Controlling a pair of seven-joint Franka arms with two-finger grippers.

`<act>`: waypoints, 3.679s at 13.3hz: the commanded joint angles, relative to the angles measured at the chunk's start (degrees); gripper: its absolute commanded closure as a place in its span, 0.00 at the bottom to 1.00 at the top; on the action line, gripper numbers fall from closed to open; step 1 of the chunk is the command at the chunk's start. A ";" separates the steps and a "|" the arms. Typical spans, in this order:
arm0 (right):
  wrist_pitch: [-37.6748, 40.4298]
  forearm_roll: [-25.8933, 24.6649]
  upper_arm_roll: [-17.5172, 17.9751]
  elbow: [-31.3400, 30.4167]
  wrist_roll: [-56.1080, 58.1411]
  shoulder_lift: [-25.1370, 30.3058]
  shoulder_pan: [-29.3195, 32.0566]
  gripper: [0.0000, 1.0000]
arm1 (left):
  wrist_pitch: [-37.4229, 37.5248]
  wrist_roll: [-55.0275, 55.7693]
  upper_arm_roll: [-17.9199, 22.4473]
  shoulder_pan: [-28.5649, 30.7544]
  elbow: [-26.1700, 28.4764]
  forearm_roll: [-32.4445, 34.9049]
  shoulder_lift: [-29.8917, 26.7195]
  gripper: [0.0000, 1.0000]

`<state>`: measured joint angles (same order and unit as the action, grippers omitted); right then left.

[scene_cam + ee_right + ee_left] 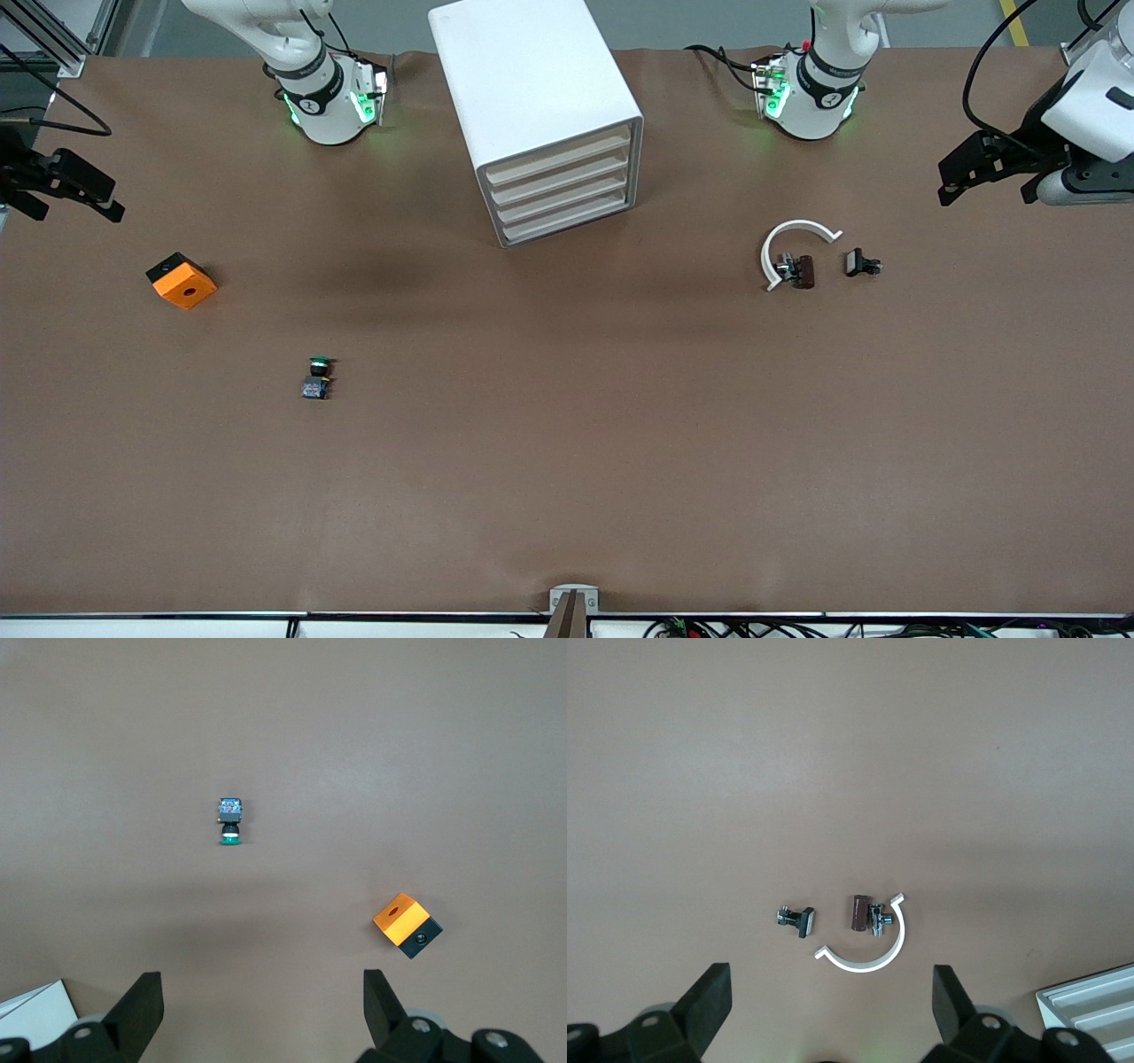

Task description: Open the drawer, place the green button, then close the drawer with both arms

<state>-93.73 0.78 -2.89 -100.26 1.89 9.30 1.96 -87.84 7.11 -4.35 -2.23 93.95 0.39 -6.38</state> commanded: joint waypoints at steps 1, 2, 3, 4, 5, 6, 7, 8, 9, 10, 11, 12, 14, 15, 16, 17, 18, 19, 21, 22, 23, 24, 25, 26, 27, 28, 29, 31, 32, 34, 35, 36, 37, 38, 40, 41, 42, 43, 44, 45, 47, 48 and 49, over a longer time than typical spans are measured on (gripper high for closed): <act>-0.48 0.01 0.52 -0.82 -0.66 1.07 0.67 0.00 | 1.36 -0.60 0.22 0.12 -1.67 -0.13 0.50 0.00; -0.48 0.01 0.52 -0.82 -0.66 0.98 0.67 0.00 | 1.36 -0.60 0.31 0.12 -1.75 -0.13 0.50 0.00; -0.48 0.01 0.52 -0.82 -0.66 1.07 0.67 0.00 | 1.36 -0.60 0.40 0.21 -2.28 -0.13 0.58 0.00; -0.40 0.01 0.52 -0.82 -0.66 1.07 0.67 0.00 | 1.36 -0.69 0.40 0.29 -2.72 -0.13 0.76 0.00; -0.48 0.01 0.52 -0.73 -0.57 0.98 0.59 0.00 | 1.36 -0.60 0.40 0.38 -2.72 -0.13 1.19 0.00; -0.40 0.01 0.52 -0.73 -0.66 0.98 0.59 0.00 | 1.36 -0.69 0.40 0.38 -2.89 -0.13 2.33 0.00; -0.48 0.01 0.52 -0.73 -0.66 0.98 0.59 0.00 | 1.27 -0.86 0.40 0.38 -3.07 -0.21 3.56 0.00; -0.48 0.01 0.52 -0.64 -0.66 0.98 0.59 0.00 | 1.01 -0.52 0.40 0.21 -3.07 -0.65 4.88 0.00; -0.48 0.01 0.52 -0.73 -0.66 0.98 0.59 0.00 | 0.22 0.09 0.22 -0.40 -2.98 -0.74 6.20 0.00; -0.48 0.01 0.52 -0.73 -0.66 0.98 0.67 0.00 | -0.83 0.45 -0.04 -0.67 -2.46 -0.74 7.08 0.00; -0.48 0.01 0.43 -0.73 -0.66 0.98 0.67 0.00 | -1.10 0.89 -0.65 -0.93 -2.37 -0.74 8.65 0.00; -0.48 0.01 0.52 -0.73 -0.66 0.98 0.76 0.00 | -1.62 1.85 -1.44 -1.02 -2.37 -0.74 10.41 0.00; -0.40 0.01 0.52 -0.73 -0.66 0.98 0.67 0.00 | -4.86 2.91 -4.16 -1.11 -0.80 -0.74 13.58 0.00; -0.40 0.01 0.52 -0.73 -0.57 0.98 0.59 0.00 | -6.80 6.04 -6.26 -1.11 0.87 -0.83 14.55 0.00; -0.31 0.01 0.52 -0.64 -0.57 0.98 0.59 0.00 | -9.43 11.04 -7.94 -1.11 2.97 -0.92 15.69 0.00; -0.31 0.01 0.52 -0.64 -0.57 0.98 0.59 0.00 | -11.80 15.00 -9.95 -1.11 4.47 -0.92 16.92 0.00; -0.31 0.01 0.52 -0.64 -0.57 0.98 0.59 0.00 | -13.13 18.96 -11.98 -1.20 4.92 -0.92 19.28 0.00; -0.31 0.01 0.52 -0.64 -0.57 0.98 0.59 0.00 | -14.27 23.35 -14.26 -1.20 4.93 -0.92 21.91 0.00; -0.22 0.01 0.52 -0.55 -0.57 0.98 0.59 0.00 | -18.66 31.35 -17.78 -1.98 5.01 -0.92 26.49 0.00; -0.22 0.01 0.52 -0.55 -0.57 0.98 0.67 0.00 | -21.03 35.57 -18.06 -4.08 5.01 -0.92 28.95 0.00; -0.22 0.01 0.52 -0.55 -0.48 0.98 0.67 0.00 | -22.71 40.22 -18.06 -6.01 5.01 -0.92 31.15 0.00; -0.22 0.01 0.43 -0.55 -0.40 0.98 0.67 0.00 | -24.12 46.79 -18.15 -8.04 4.67 -1.09 33.34 0.00; -0.22 0.01 0.43 -0.47 -0.22 0.98 0.76 0.00 | -24.48 54.69 -18.15 -10.23 4.05 -1.62 35.11 0.00; -0.05 0.01 0.52 -0.47 -0.22 0.89 0.76 0.00 | -24.74 61.47 -18.15 -12.34 2.57 -1.88 37.39 0.00; -0.05 0.01 0.43 -0.38 -0.13 0.89 0.76 0.00 | -24.75 68.32 -18.06 -14.19 1.07 -3.02 39.67 0.00; 0.04 0.01 0.52 -0.38 -0.05 0.89 0.76 0.00 | -24.75 76.92 -18.15 -14.99 -0.85 -5.38 41.78 0.00; 0.04 0.01 0.43 -0.38 -0.04 0.89 0.76 0.00 | -24.75 86.05 -18.15 -15.26 -1.92 -8.71 43.54 0.00; 0.04 0.01 0.43 -0.38 0.04 0.89 0.76 0.00 | -24.31 102.77 -18.15 -15.96 -1.75 -14.08 44.96 0.00; 0.04 0.01 0.43 -0.38 0.04 0.89 0.76 0.00 | -23.96 107.28 -18.15 -16.49 -1.49 -14.28 45.66 0.00; 0.04 -0.08 0.43 -0.38 0.04 0.89 0.76 0.00 | -21.51 111.71 -18.24 -18.86 -1.31 -17.33 46.90 0.00; 0.13 -0.08 0.43 -0.38 0.04 0.89 0.85 0.00 | -20.54 111.81 -18.24 -18.87 -1.31 -20.66 47.51 0.00; 0.13 -0.08 0.43 -0.38 0.04 0.89 0.85 0.00 | -20.35 111.98 -18.15 -18.52 -1.31 -25.13 48.13 0.00; 0.13 -0.08 0.43 -0.38 0.04 0.89 0.85 0.00 | -20.26 112.68 -17.89 -18.34 -1.31 -29.79 48.83 0.00; 0.13 -0.08 0.43 -0.46 0.04 0.89 0.85 0.00 | -20.26 114.34 -17.62 -18.25 -1.31 -32.18 49.36 0.00; 0.22 -0.08 0.43 -0.47 0.04 0.89 0.85 0.00 | -19.04 117.59 -17.53 -17.81 -1.84 -34.83 51.46 0.00; 0.13 -0.08 0.43 -0.38 0.04 0.89 0.85 0.00 | -17.99 118.04 -17.53 -17.90 -1.93 -35.97 52.17 0.00; 0.13 -0.16 0.43 -0.46 0.04 0.89 0.85 0.00 | -16.67 118.66 -17.62 -17.90 -1.84 -36.51 52.35 0.03; 0.22 -0.16 0.43 -0.47 0.04 0.89 0.85 0.00 | -15.70 119.80 -17.53 -18.33 -1.84 -37.12 52.44 0.09; 0.13 -0.16 0.43 -0.38 0.04 0.89 0.85 0.00 | -15.52 120.85 -17.53 -18.60 -1.84 -37.65 52.44 0.14; 0.22 -0.16 0.43 -0.38 0.13 0.89 0.85 0.00 | -15.43 121.30 -17.62 -18.86 -1.84 -38.09 52.53 0.20; 0.13 -0.16 0.43 -0.46 0.13 0.89 0.94 0.00 | -15.34 121.48 -17.62 -19.66 -1.84 -40.02 53.31 0.37; 0.22 -0.16 0.34 -0.47 0.04 0.80 0.94 0.00 | -15.34 121.48 -17.71 -19.74 -1.93 -40.29 54.10 0.42; 0.22 -0.16 0.34 -0.47 0.04 0.89 0.94 0.00 | -15.34 121.48 -17.71 -20.09 -1.93 -41.08 54.46 0.43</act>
<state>-93.71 0.78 -3.00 -100.23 1.88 9.30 1.97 -104.21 127.79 -22.12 -21.75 93.38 -38.89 46.34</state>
